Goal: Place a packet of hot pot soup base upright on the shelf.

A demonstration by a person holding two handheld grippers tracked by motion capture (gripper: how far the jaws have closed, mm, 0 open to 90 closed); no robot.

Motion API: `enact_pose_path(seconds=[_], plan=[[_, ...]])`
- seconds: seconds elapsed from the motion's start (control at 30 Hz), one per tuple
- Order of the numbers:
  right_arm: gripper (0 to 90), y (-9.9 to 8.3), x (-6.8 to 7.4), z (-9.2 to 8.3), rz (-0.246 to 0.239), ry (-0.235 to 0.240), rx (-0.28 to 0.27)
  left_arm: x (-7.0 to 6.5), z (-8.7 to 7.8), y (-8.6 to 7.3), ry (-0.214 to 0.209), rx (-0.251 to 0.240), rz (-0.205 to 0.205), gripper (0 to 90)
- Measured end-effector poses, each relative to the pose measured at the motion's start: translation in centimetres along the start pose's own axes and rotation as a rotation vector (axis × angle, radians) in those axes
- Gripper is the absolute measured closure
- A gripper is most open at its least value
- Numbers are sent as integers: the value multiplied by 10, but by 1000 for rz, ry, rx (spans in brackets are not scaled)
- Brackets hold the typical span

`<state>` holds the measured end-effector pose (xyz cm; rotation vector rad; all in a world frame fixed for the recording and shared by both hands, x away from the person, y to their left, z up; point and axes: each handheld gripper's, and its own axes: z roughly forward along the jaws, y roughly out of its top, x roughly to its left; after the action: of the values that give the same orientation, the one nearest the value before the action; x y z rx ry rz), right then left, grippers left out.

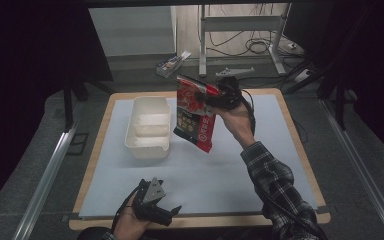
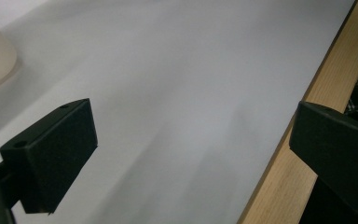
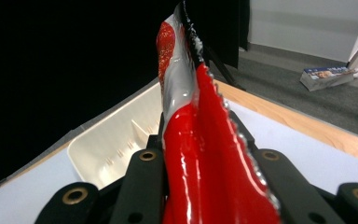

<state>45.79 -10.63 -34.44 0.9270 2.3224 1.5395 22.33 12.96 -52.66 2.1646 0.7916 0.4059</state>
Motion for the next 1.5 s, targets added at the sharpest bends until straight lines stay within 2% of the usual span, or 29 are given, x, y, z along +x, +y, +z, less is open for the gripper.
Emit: enact_pose_path(seconds=[0.23, 0.3, 0.5, 0.7, 0.97, 1.23, 1.5], plan=[[730, 18, 4, 24, -2, 17, -17, 2, -2, -3, 4, 3, -11, 0], [730, 20, 5, 27, 0, 21, -17, 3, -3, -4, 7, 1, -13, 0], [730, 31, 19, 51, -19, 48, -27, 6, -8, -7, 10, -8, -21, 6], [730, 35, 30, 71, -19, 73, -24, 7, -9, -8, 7, -21, -34, 9], [729, 34, 47, 103, -18, 98, -14, 6, -9, -8, 6, -27, -37, 11], [729, 30, 65, 128, -28, 124, -7, 6, -10, -9, 11, -32, -42, 10], [728, 15, 73, 147, -54, 102, 1, 5, -11, -10, 15, -22, -39, 9]])
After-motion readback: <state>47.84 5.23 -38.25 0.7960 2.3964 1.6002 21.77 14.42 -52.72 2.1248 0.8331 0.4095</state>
